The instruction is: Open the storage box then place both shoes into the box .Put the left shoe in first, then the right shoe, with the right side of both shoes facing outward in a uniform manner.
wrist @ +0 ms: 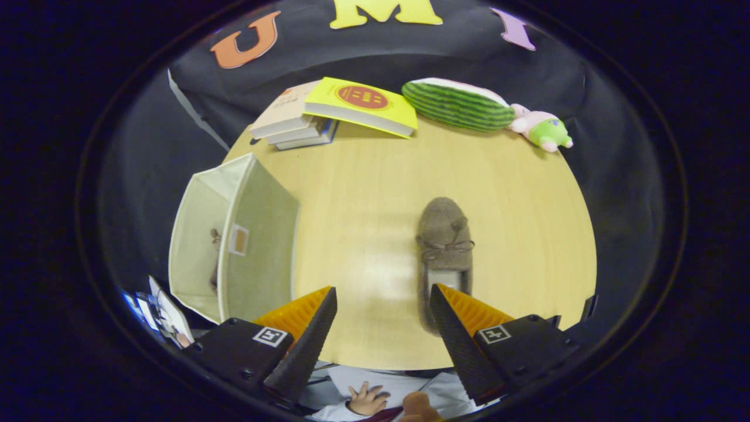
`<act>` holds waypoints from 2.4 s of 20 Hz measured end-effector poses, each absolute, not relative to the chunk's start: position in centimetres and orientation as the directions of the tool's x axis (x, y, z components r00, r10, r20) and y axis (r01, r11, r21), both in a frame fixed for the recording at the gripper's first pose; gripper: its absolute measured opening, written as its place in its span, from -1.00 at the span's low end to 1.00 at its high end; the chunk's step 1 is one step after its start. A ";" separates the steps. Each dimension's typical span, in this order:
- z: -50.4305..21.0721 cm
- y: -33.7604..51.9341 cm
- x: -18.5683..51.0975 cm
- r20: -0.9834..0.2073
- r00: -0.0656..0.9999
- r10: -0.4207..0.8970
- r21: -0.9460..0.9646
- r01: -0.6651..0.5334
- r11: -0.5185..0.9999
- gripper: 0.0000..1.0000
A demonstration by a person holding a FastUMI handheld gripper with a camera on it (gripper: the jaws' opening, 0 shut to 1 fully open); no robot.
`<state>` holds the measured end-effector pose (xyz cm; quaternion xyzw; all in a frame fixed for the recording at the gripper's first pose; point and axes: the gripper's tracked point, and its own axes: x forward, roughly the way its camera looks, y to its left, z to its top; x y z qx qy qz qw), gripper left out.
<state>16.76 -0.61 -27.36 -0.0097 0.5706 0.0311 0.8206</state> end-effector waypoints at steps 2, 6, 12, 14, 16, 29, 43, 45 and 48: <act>-28.5 -3.3 17.3 -0.941 0.339 0.007 0.001 -0.017 1.000 1.00; -32.0 -7.9 16.9 -0.962 0.265 -0.062 -0.057 0.026 0.998 1.00; -36.5 -10.1 17.9 -0.980 0.195 -0.049 -0.028 0.112 0.993 0.59; -37.4 -10.4 17.9 -0.984 0.166 -0.060 -0.042 0.107 0.993 0.25; -37.9 -10.4 18.3 -0.984 0.167 -0.063 -0.048 0.096 0.994 -0.21; -29.3 -8.6 18.2 -0.945 0.300 -0.132 -0.113 0.080 0.990 -0.88; -16.9 2.3 15.7 -0.914 0.404 -0.018 -0.030 -0.023 0.999 -0.88; -16.0 4.6 15.4 -0.912 0.411 -0.003 -0.024 -0.047 0.999 -0.88; -15.7 8.4 15.2 -0.912 0.410 0.022 -0.001 -0.056 0.998 -0.88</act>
